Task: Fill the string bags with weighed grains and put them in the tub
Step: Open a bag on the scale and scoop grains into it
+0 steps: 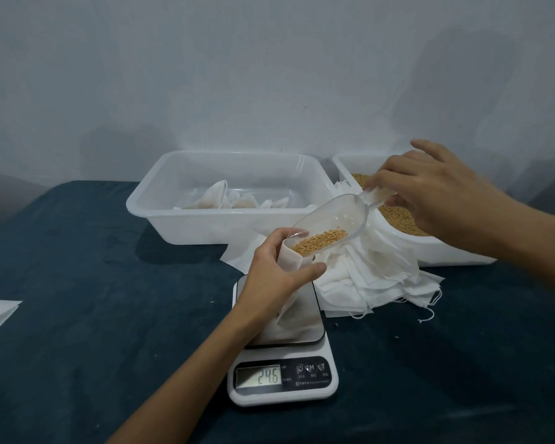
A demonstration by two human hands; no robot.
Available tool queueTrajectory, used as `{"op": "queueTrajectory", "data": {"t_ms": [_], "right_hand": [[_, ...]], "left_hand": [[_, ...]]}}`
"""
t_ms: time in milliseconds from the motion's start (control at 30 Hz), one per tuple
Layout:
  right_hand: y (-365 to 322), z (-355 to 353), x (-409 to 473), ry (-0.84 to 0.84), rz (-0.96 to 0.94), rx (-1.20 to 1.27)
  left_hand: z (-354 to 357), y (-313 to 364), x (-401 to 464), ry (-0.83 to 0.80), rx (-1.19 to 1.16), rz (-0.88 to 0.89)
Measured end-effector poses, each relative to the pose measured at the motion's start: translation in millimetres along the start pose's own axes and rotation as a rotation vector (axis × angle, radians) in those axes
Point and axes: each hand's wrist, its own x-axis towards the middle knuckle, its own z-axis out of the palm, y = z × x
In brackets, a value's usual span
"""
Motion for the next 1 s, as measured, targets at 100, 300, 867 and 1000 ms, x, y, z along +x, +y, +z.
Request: {"op": "queueTrajectory", "data": {"t_ms": [100, 300, 867, 1000], "right_hand": [[0, 0, 0, -0.001, 0.002, 0.001], [1, 1, 0, 0.004, -0.006, -0.005], [3, 4, 2, 0.019, -0.003, -0.007], [3, 10, -1, -0.019, 0.049, 0.098]], "left_hand": [[-1, 0, 0, -0.003, 0.001, -0.009], [0, 1, 0, -0.004, -0.01, -0.016], [0, 2, -1, 0.01, -0.031, -0.004], [0, 3, 0, 0.009, -0.043, -0.003]]}}
